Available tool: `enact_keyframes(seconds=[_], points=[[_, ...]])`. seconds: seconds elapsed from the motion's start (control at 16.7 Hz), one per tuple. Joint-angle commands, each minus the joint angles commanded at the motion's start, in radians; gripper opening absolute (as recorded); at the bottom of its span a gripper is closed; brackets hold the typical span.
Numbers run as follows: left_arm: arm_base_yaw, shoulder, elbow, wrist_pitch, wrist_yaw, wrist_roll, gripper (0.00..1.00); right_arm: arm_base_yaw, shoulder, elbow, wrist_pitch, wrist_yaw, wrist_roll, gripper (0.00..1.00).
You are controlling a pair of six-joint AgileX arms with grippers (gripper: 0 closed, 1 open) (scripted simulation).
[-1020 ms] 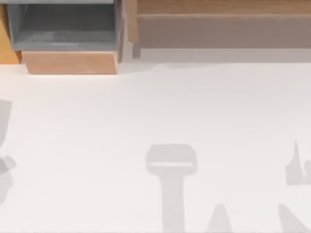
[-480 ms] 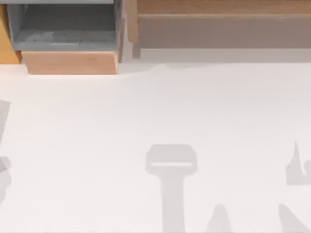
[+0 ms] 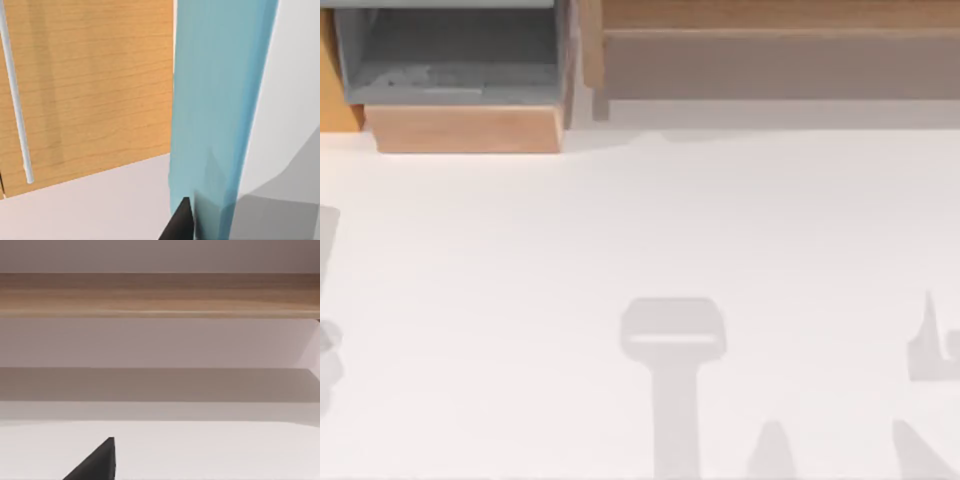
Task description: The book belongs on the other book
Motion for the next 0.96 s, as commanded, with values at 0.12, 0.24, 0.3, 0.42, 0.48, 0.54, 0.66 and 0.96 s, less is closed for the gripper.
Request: enact_keyframes(seconds=[0.12, 0.24, 0.3, 0.42, 0.48, 0.54, 0.66, 0.96], points=[[0.000, 0.000, 0.000, 0.000, 0.000, 0.000, 0.38, 0.000, 0.000, 0.000, 0.000, 0.000, 0.000, 1.00], [0.000, 0.000, 0.000, 0.000, 0.000, 0.000, 0.53, 0.000, 0.000, 0.000, 0.000, 0.000, 0.000, 1.00], [0.000, 0.000, 0.000, 0.000, 0.000, 0.000, 0.60, 0.000, 0.000, 0.000, 0.000, 0.000, 0.000, 1.00], [0.000, 0.000, 0.000, 0.000, 0.000, 0.000, 0.75, 0.000, 0.000, 0.000, 0.000, 0.000, 0.000, 1.00], [0.000, 0.000, 0.000, 0.000, 0.000, 0.000, 0.83, 0.000, 0.000, 0.000, 0.000, 0.000, 0.000, 1.00], [0.000, 0.000, 0.000, 0.000, 0.000, 0.000, 0.90, 0.000, 0.000, 0.000, 0.000, 0.000, 0.000, 1.00], [0.000, 0.000, 0.000, 0.000, 0.000, 0.000, 1.00, 0.000, 0.000, 0.000, 0.000, 0.000, 0.000, 1.00], [0.000, 0.000, 0.000, 0.000, 0.000, 0.000, 1.00, 0.000, 0.000, 0.000, 0.000, 0.000, 0.000, 1.00]])
